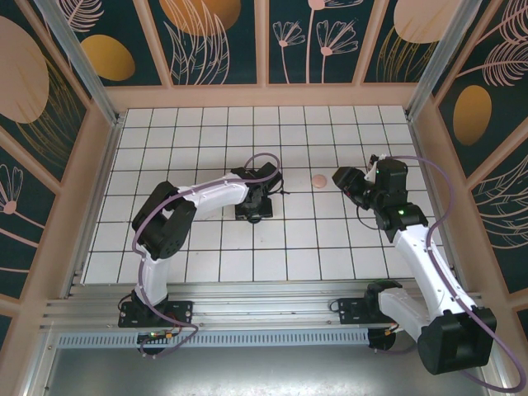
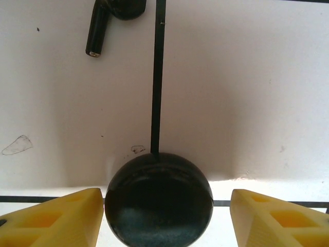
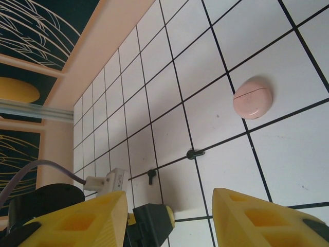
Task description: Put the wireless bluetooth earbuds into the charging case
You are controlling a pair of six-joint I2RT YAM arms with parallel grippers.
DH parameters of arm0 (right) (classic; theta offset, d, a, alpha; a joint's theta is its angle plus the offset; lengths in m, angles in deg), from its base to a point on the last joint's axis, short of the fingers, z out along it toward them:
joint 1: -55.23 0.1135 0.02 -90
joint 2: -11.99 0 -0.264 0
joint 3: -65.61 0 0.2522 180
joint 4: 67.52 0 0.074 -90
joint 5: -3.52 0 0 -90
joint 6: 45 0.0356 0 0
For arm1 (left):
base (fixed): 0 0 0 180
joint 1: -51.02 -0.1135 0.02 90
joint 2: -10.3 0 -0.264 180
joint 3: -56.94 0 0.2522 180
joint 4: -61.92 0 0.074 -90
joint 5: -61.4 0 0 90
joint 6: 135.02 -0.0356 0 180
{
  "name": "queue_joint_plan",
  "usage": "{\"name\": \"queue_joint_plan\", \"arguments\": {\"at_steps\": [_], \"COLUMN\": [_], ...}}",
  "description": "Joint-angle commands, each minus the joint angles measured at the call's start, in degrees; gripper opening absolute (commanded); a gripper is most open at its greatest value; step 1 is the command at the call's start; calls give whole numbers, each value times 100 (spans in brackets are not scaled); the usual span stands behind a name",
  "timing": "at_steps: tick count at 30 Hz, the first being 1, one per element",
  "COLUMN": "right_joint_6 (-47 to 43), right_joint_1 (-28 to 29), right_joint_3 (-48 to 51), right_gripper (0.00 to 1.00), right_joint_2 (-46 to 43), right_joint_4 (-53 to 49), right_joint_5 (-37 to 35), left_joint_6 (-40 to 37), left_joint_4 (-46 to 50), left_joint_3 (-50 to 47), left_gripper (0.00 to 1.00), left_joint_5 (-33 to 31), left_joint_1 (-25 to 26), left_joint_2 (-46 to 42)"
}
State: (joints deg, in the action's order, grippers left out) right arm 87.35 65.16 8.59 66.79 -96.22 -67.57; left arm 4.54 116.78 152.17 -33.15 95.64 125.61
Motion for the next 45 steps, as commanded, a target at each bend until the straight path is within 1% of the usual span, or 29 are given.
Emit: {"name": "queue_joint_plan", "arguments": {"at_steps": [1,7,12,15,18,20,26,28,30,33,37,39,40,43,45], "right_joint_6": [16,59,60,86,65,69,33,-125,-385,-929,-1594,-1795,-1874,-1973,-2040], "right_joint_1": [46,59,127,144,162,170,184,184,183,179,178,183,184,201,212], "right_joint_3": [-136,-84,-150,-129,-154,-139,-14,11,-48,-309,-686,-760,-787,-968,-1137], "right_gripper": [48,48,48,47,47,47,47,47,47,47,48,48,48,47,47], "right_joint_2": [41,76,79,79,109,92,79,129,264,545,842,951,1056,1407,1573], "right_joint_4": [-21,17,-14,-9,-27,-41,-29,36,78,-130,-637,-716,-704,-755,-827], "right_joint_5": [-108,-103,-172,-195,-177,-194,-146,0,304,775,1331,1623,1886,2523,2654], "left_joint_6": [53,61,28,-30,-67,-78,-184,-307,-444,-893,-1897,-2330,-2597,-3445,-4019], "left_joint_4": [-83,-266,-452,-548,-613,-644,-844,-946,-1156,-1721,-2343,-2583,-2748,-3093,-3263], "left_joint_3": [-103,-298,-495,-536,-521,-518,-603,-595,-687,-1033,-1451,-1644,-1758,-2010,-2161], "left_gripper": [65,60,58,54,45,44,41,40,37,34,32,31,30,30,30], "left_joint_5": [13,69,100,142,190,205,136,40,8,-21,85,27,56,315,599], "left_joint_1": [-51,-112,-142,-163,-171,-169,-166,-168,-169,-170,-167,-173,-171,-172,-168], "left_joint_2": [77,-3,-40,-13,14,-14,-375,-560,-814,-1332,-2052,-2356,-2515,-2908,-3109]}}
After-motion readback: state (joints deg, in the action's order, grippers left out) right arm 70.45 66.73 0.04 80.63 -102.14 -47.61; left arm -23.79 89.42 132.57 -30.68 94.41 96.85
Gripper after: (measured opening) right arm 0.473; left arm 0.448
